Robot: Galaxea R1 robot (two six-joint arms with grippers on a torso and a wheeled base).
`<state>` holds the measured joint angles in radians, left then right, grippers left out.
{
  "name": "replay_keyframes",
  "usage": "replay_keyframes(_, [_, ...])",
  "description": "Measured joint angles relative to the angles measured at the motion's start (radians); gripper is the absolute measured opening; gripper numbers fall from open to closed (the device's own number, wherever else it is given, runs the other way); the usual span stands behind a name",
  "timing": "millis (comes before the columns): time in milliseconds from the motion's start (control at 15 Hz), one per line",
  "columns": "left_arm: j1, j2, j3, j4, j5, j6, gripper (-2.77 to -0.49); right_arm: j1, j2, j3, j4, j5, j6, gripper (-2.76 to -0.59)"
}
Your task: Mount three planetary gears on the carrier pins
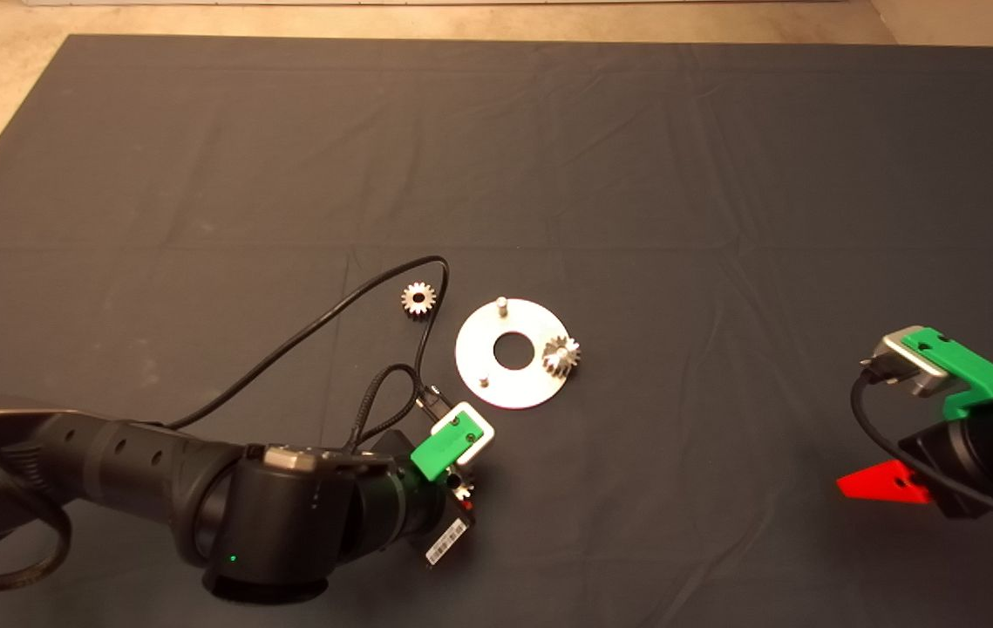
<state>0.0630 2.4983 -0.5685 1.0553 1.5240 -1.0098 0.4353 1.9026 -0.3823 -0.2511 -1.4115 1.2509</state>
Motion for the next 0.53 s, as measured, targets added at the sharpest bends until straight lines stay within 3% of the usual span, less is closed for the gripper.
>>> replay_keyframes(533, [0.006, 0.000, 0.001, 0.015, 0.001, -0.001, -2.27, 0.000, 0.000, 0.000, 0.000, 0.001, 0.000, -1.44])
